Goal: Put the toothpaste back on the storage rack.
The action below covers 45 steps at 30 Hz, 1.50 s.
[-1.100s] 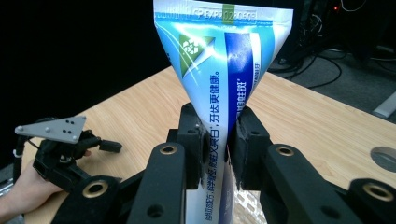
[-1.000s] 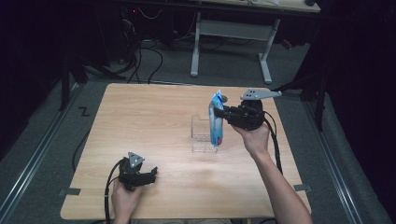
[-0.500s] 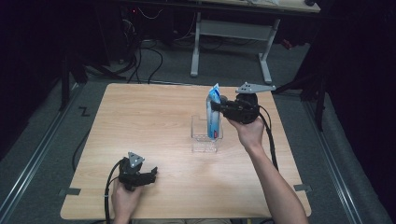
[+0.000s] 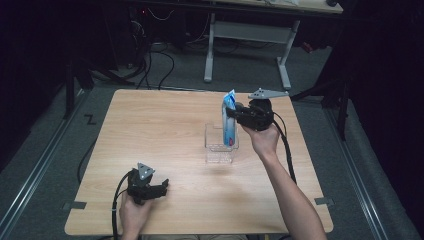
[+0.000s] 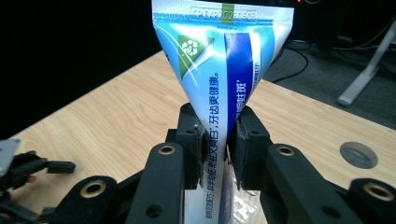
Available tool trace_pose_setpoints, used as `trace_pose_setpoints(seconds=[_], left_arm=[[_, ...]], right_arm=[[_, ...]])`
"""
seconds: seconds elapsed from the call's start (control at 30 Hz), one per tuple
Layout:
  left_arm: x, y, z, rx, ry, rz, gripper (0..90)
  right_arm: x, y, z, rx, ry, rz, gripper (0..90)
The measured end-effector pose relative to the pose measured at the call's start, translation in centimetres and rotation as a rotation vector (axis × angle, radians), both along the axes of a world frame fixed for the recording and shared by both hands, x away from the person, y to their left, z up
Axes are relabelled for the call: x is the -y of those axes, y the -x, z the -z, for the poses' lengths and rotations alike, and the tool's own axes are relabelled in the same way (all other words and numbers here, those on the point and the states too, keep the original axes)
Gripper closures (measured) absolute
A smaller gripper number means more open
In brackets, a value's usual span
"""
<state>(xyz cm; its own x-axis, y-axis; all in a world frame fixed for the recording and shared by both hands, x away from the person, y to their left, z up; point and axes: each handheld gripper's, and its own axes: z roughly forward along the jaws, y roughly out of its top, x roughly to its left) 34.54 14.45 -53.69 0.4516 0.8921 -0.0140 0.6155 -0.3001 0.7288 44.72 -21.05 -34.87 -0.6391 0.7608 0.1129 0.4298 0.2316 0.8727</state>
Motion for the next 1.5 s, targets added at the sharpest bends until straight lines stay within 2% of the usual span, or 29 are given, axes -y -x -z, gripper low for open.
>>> trace_pose_setpoints(seconds=[0.13, 0.53, 0.93, 1.1, 1.5], left_arm=[[0.0, 0.0, 0.0, 0.000, 0.000, 0.000, 15.3], [0.0, 0.0, 0.0, 0.000, 0.000, -0.001, 15.3], [0.0, 0.0, 0.0, 0.000, 0.000, -0.001, 15.3], [0.0, 0.0, 0.0, 0.000, 0.000, -0.001, 15.3], [0.0, 0.0, 0.0, 0.000, 0.000, 0.000, 15.3]], right_arm=[[-0.2, -0.3, 0.5, 0.002, 0.013, 0.012, 75.2], [0.0, -0.7, 2.4, -0.041, 0.016, 0.041, 75.0], [-0.3, -0.7, 3.7, -0.072, 0.013, 0.042, 74.7], [-0.7, -0.6, 4.0, -0.069, 0.018, 0.032, 74.6], [-0.8, -0.6, 5.3, -0.107, 0.017, 0.035, 74.6]])
